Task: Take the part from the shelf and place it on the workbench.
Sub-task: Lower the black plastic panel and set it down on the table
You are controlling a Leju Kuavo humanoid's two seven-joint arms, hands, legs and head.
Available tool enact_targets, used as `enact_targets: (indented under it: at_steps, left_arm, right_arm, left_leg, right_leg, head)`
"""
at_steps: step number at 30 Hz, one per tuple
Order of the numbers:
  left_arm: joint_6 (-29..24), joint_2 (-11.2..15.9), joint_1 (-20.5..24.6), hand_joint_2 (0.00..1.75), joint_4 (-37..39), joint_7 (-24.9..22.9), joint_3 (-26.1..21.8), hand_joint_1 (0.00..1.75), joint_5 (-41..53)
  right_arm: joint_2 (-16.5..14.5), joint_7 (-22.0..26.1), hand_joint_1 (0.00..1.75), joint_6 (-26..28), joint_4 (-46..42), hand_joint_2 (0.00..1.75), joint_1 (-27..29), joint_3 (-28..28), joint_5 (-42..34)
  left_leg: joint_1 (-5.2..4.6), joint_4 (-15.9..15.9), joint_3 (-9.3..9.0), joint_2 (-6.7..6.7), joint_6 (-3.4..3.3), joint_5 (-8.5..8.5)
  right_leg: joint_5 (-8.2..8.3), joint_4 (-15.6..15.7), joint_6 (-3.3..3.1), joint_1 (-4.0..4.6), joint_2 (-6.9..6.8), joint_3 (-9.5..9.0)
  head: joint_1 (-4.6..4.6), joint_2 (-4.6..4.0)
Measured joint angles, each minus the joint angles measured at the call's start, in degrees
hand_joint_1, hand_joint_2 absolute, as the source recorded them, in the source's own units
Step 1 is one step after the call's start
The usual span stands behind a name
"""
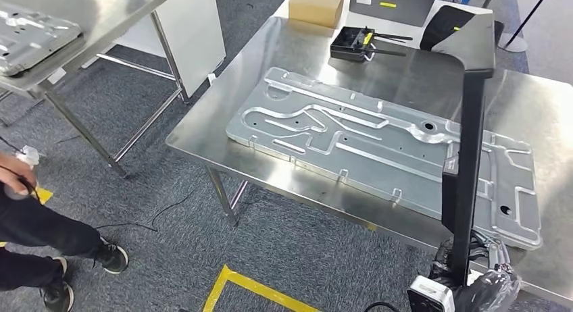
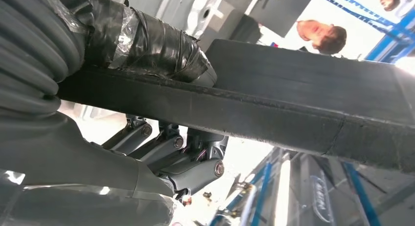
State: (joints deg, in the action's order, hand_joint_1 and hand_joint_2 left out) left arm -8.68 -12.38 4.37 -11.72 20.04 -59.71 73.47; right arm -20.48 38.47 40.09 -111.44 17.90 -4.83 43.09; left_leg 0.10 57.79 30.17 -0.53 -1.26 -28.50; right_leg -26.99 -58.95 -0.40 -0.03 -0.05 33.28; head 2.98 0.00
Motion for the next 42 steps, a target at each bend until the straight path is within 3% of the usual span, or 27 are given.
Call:
enact_targets:
  at_steps: [3,6,7,8,9,11,13,16,18,20,22,23,24,26,28,30,33,34,36,38,39,40,42]
  left_arm:
    - [0.0,0.0,0.0,1.75,0.0,0.0,0.0,0.00,0.1]
    - [0.0,0.0,0.0,1.75,0.0,0.0,0.0,0.00,0.1]
    - [0.0,0.0,0.0,1.75,0.0,0.0,0.0,0.00,0.1]
    - [0.0,0.0,-0.1,1.75,0.0,0.0,0.0,0.00,0.2]
    - [0.0,0.0,-0.1,1.75,0.0,0.0,0.0,0.00,0.2]
    - [0.0,0.0,-0.1,1.75,0.0,0.0,0.0,0.00,0.2]
    - [0.0,0.0,0.0,1.75,0.0,0.0,0.0,0.00,0.3]
    - [0.0,0.0,0.0,1.75,0.0,-0.1,0.0,0.00,0.4]
    - [0.0,0.0,0.0,1.75,0.0,-0.1,0.0,0.00,0.4]
    - [0.0,-0.1,0.0,1.75,0.0,-0.1,0.0,0.00,0.4]
    - [-0.1,-0.1,0.0,1.75,0.0,-0.2,0.0,0.00,0.2]
    - [-0.3,-0.1,0.0,1.75,0.0,-0.5,0.0,0.00,0.2]
    - [-0.6,-0.1,0.0,1.75,0.0,-0.7,0.0,0.00,0.2]
    - [-1.1,-0.2,0.0,1.75,0.0,-1.2,0.0,0.00,0.2]
    - [-1.4,-0.3,0.0,1.75,0.0,-1.5,0.0,0.00,0.2]
    - [-1.5,-0.3,0.0,1.75,0.0,-1.6,0.0,0.00,0.2]
    - [-2.1,-0.3,0.1,1.75,0.0,-1.9,0.0,0.00,0.3]
    - [-2.3,-0.3,0.2,1.75,0.0,-1.9,0.0,0.00,0.3]
    - [-2.4,-0.3,0.2,1.75,0.0,-1.9,0.0,0.00,0.5]
    - [-2.4,-0.3,0.2,1.75,0.0,-1.9,0.0,0.00,0.5]
    - [-2.4,-0.3,0.1,1.75,0.0,-1.9,0.0,0.00,0.6]
    - [-2.4,-0.3,0.1,1.75,0.0,-1.9,0.0,0.00,0.6]
    - [-2.4,-0.3,0.1,1.75,0.0,-1.9,0.0,0.00,0.6]
  right_arm:
    - [0.0,0.0,1.75,0.0,-0.1,1.75,0.0,0.0,-0.1]
    - [-0.1,0.0,1.75,0.0,-0.2,1.75,0.1,0.0,-0.1]
    - [-0.1,0.0,1.75,0.0,-0.2,1.75,0.1,0.0,-0.2]
    - [-0.1,0.0,1.75,0.0,-0.2,1.75,0.1,0.0,-0.3]
    - [-0.1,0.0,1.75,0.0,-0.2,1.75,0.1,0.0,-0.4]
    - [-0.1,0.1,1.75,0.0,-0.2,1.75,0.2,0.0,-0.8]
    - [-0.1,0.1,1.75,0.0,-0.2,1.75,0.2,0.0,-1.2]
    - [-0.1,0.2,1.75,0.0,-0.3,1.75,0.2,-0.1,-1.4]
    - [-0.1,0.3,1.75,0.0,-0.4,1.75,0.2,-0.1,-1.5]
    - [0.0,0.5,1.75,0.0,-0.4,1.75,0.2,-0.2,-1.7]
    - [0.0,0.6,1.75,0.0,-0.4,1.75,0.3,-0.3,-2.0]
    - [0.0,0.6,1.75,0.0,-0.4,1.75,0.4,-0.3,-2.1]
    - [0.0,0.6,1.75,0.0,-0.4,1.75,0.4,-0.4,-2.2]
    - [0.0,0.6,1.75,0.0,-0.4,1.75,0.5,-0.4,-2.2]
    - [0.0,0.6,1.75,0.0,-0.4,1.75,0.4,-0.4,-2.2]
    - [0.0,0.6,1.75,0.0,-0.4,1.75,0.4,-0.4,-2.2]
    - [-0.1,0.6,1.75,0.0,-0.4,1.75,0.5,-0.4,-2.1]
    - [-0.1,0.6,1.75,0.0,-0.4,1.75,0.5,-0.4,-2.1]
    - [-0.1,0.6,1.75,0.0,-0.4,1.75,0.5,-0.4,-2.1]
    - [-0.1,0.6,1.75,0.0,-0.4,1.75,0.5,-0.4,-2.1]
    - [-0.1,0.6,1.75,0.0,-0.4,1.75,0.5,-0.4,-2.1]
    - [-0.1,0.6,1.75,0.0,-0.4,1.75,0.5,-0.4,-2.2]
    - [-0.1,0.6,1.75,0.0,-0.4,1.75,0.5,-0.4,-2.2]
  left_leg:
    - [0.07,1.8,0.45,0.17,0.85,-1.50]
    - [0.39,12.2,5.89,0.21,1.61,-6.32]
    - [0.53,15.2,7.71,0.21,1.81,-7.07]
    - [0.63,16.3,8.62,0.22,1.95,-6.65]
    - [0.73,14.8,8.27,0.23,2.02,-4.92]
    - [0.87,7.3,5.07,0.28,1.92,-0.29]
    - [0.69,1.5,2.44,0.27,1.46,1.82]
    - [0.51,0.5,1.96,0.22,0.44,1.66]
    - [0.67,0.0,1.66,0.24,-0.36,1.78]
    - [0.73,-0.3,1.42,0.31,-0.93,1.78]
    - [0.66,-0.2,1.35,0.36,-1.20,1.60]
    - [0.62,-0.2,1.24,0.38,-1.24,1.48]
    - [0.61,-0.2,1.06,0.40,-1.21,1.33]
    - [0.59,-0.1,0.47,0.49,-1.02,0.88]
    - [0.35,0.1,0.04,0.66,-0.54,0.35]
    - [0.12,0.0,-0.14,1.05,0.07,0.03]
    - [0.22,1.0,-0.10,1.48,1.01,-1.10]
    - [0.29,3.0,0.72,1.38,1.30,-2.41]
    - [0.41,10.4,4.24,1.12,1.68,-6.16]
    - [0.48,16.3,7.44,1.09,1.86,-7.84]
    - [0.49,16.3,7.71,1.06,1.83,-6.93]
    - [0.49,13.9,6.86,0.88,1.69,-4.92]
    - [0.50,5.9,3.55,-1.09,1.10,-0.50]
  right_leg:
    - [0.19,1.0,-0.57,-0.60,0.02,-0.94]
    - [-0.03,1.3,-1.15,-0.74,-0.22,-1.43]
    - [-0.15,1.3,-1.19,-0.73,-0.21,-1.48]
    - [-0.30,1.3,-1.16,-0.73,-0.16,-1.60]
    - [-0.49,1.2,-1.06,-0.75,-0.09,-1.83]
    - [-1.02,1.1,-0.72,-0.78,0.02,-2.46]
    - [-1.56,0.8,-0.13,-0.60,0.05,-2.81]
    - [-1.88,0.8,0.74,-0.46,0.07,-2.91]
    - [-2.95,-0.7,1.32,-0.62,0.07,-2.41]
    - [-5.99,-6.6,1.77,-0.74,0.06,0.42]
    - [-8.67,-14.0,2.03,-0.76,0.06,4.62]
    - [-8.52,-15.6,2.05,-0.77,0.06,5.80]
    - [-7.24,-15.1,2.00,-0.77,0.04,5.93]
    - [-2.69,-8.1,1.63,-0.72,-0.35,3.13]
    - [-0.13,-1.6,1.08,-0.34,-1.21,0.36]
    - [-0.10,-0.1,0.58,0.01,-1.27,-0.14]
    - [0.13,0.4,-0.37,-0.35,-0.23,-0.35]
    - [0.21,0.6,-0.70,-0.49,0.00,-0.49]
    - [0.16,0.6,-1.09,-0.53,0.50,-0.57]
    - [0.08,0.5,-1.19,-0.49,1.26,-0.58]
    - [0.03,0.5,-1.18,-0.48,1.77,-0.63]
    - [-0.04,0.4,-1.14,-0.48,2.34,-0.74]
    - [-0.21,0.3,-0.92,-0.45,3.47,-0.93]
  head:
    - [-0.07,0.00]
    - [-0.22,0.00]
    - [-0.21,0.00]
    - [-0.22,0.00]
    - [-0.22,0.00]
    - [-0.21,0.00]
    - [-0.19,0.00]
    - [-0.17,0.00]
    - [-0.14,0.00]
    - [-0.11,0.00]
    - [-0.13,0.00]
    - [-0.14,0.00]
    - [-0.14,0.00]
    - [-0.12,0.00]
    - [-0.13,0.00]
    - [-0.16,0.00]
    - [-0.19,0.00]
    - [-0.18,0.00]
    - [-0.19,0.00]
    - [-0.19,0.00]
    - [-0.19,0.00]
    - [-0.20,0.00]
    - [-0.18,0.00]
